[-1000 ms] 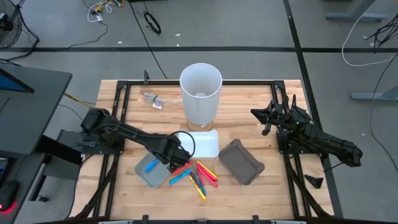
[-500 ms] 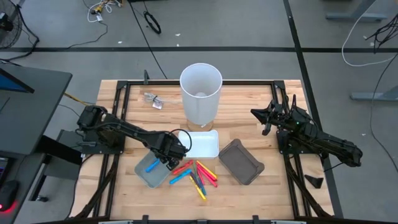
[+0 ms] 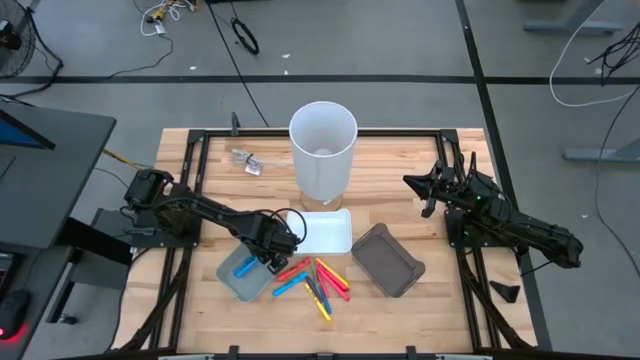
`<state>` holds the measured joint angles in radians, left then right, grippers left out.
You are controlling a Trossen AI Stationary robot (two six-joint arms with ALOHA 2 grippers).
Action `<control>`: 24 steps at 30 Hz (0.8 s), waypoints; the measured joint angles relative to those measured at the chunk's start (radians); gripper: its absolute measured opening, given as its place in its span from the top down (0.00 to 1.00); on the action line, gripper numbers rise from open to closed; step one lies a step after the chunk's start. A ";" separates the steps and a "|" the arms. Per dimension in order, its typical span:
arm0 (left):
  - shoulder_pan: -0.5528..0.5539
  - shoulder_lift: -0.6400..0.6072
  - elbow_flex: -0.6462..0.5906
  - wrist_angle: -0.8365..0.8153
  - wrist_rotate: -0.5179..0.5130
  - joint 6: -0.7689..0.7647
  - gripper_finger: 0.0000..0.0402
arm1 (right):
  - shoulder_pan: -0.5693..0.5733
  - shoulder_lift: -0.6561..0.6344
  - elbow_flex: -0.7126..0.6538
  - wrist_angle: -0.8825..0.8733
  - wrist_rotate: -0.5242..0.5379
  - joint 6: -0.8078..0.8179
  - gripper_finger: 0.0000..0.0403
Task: Pick & Place Markers
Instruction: Put the bottom blue highlighter pen in the gray bin
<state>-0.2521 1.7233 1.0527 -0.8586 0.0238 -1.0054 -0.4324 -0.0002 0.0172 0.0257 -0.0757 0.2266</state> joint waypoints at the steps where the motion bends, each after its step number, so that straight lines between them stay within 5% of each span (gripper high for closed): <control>1: 0.002 0.000 0.000 0.001 0.000 0.001 0.80 | 0.000 0.000 0.000 0.000 0.000 0.000 0.94; 24: 0.003 0.000 0.000 0.001 0.001 -0.018 0.72 | 0.000 0.000 0.000 0.000 0.000 0.000 0.94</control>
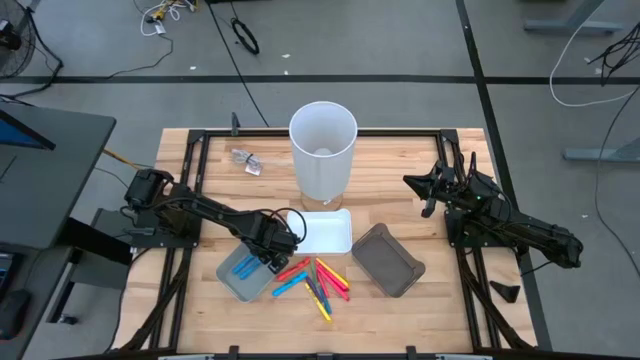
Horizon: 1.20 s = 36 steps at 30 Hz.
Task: Pick & Place Markers
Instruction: Put the bottom blue highlighter pen in the gray bin, then put the blue highlighter pen in the gray bin
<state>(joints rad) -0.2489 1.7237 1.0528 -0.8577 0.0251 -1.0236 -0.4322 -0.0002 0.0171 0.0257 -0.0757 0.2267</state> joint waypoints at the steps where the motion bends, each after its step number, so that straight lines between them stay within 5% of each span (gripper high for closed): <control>1: 0.000 0.000 0.000 0.000 0.001 0.006 0.72 | 0.000 0.000 0.000 0.000 0.000 0.000 0.94; 36: -0.005 -0.044 0.031 0.021 0.028 0.013 0.72 | 0.000 0.000 0.000 0.000 0.000 0.000 0.94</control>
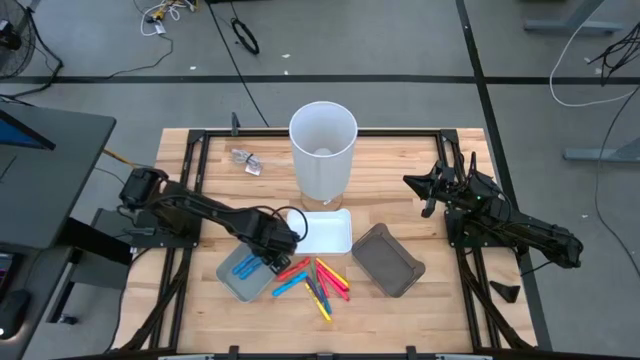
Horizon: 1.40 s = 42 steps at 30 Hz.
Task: Pick & Place Markers
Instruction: Put the blue highlighter pen in the gray bin
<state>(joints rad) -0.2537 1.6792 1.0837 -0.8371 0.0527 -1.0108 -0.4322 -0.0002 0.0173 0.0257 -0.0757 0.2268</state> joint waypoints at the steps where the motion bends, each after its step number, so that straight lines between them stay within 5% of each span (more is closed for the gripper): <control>1: -0.003 -0.005 0.011 -0.006 -0.006 0.000 0.71 | 0.000 0.000 0.000 0.000 0.000 0.000 0.94; 8: -0.009 -0.032 0.076 -0.068 -0.011 -0.013 0.56 | 0.000 0.000 0.000 0.000 0.000 0.000 0.94; 16: -0.010 -0.032 0.140 -0.109 0.127 -0.066 0.40 | 0.000 0.000 0.000 0.000 0.000 0.000 0.94; 28: -0.020 -0.031 0.223 -0.166 0.126 -0.086 0.42 | 0.000 0.000 0.000 0.000 0.000 0.000 0.94; 42: -0.109 0.142 0.540 -0.311 0.009 -0.110 0.42 | 0.000 0.000 0.000 0.000 0.000 0.000 0.94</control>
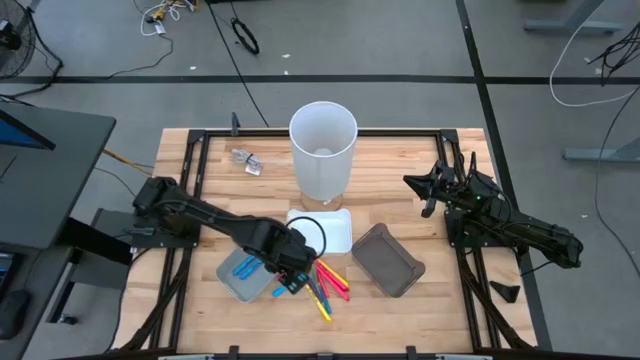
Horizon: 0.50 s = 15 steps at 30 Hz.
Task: Pick & Place Markers
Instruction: Put the blue highlighter pen in the gray bin
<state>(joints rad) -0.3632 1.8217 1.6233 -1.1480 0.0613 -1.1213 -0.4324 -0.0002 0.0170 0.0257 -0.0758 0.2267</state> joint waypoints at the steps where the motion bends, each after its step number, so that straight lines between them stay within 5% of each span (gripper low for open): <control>1: -0.001 0.018 0.020 -0.006 -0.002 -0.001 0.42 | 0.000 0.000 0.000 0.000 0.000 0.000 0.94; 15: -0.038 0.142 0.143 -0.034 -0.040 -0.048 0.42 | 0.000 0.000 0.000 0.000 0.000 0.000 0.94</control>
<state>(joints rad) -0.4015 1.9633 1.7664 -1.1817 0.0212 -1.1695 -0.4324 -0.0002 0.0172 0.0257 -0.0759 0.2266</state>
